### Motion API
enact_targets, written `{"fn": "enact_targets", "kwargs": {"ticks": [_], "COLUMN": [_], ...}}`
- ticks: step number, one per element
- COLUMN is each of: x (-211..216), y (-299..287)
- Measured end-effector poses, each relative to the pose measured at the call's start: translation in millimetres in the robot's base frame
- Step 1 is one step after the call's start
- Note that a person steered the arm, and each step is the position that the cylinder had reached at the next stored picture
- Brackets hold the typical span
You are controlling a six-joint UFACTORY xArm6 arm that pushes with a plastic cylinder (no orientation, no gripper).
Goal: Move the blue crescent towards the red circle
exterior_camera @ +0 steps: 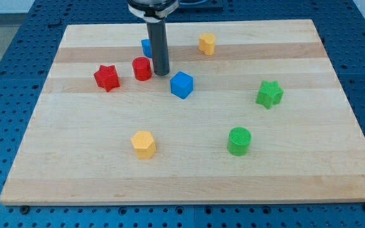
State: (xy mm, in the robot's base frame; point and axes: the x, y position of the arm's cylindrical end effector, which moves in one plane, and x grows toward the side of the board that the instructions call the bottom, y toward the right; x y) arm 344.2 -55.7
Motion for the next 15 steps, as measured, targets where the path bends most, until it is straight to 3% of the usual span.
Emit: {"fn": "enact_targets", "kwargs": {"ticks": [1, 3, 4, 7, 9, 15], "x": [-11, 24, 16, -34, -98, -44], "y": [-9, -49, -35, 2, 3, -42]}}
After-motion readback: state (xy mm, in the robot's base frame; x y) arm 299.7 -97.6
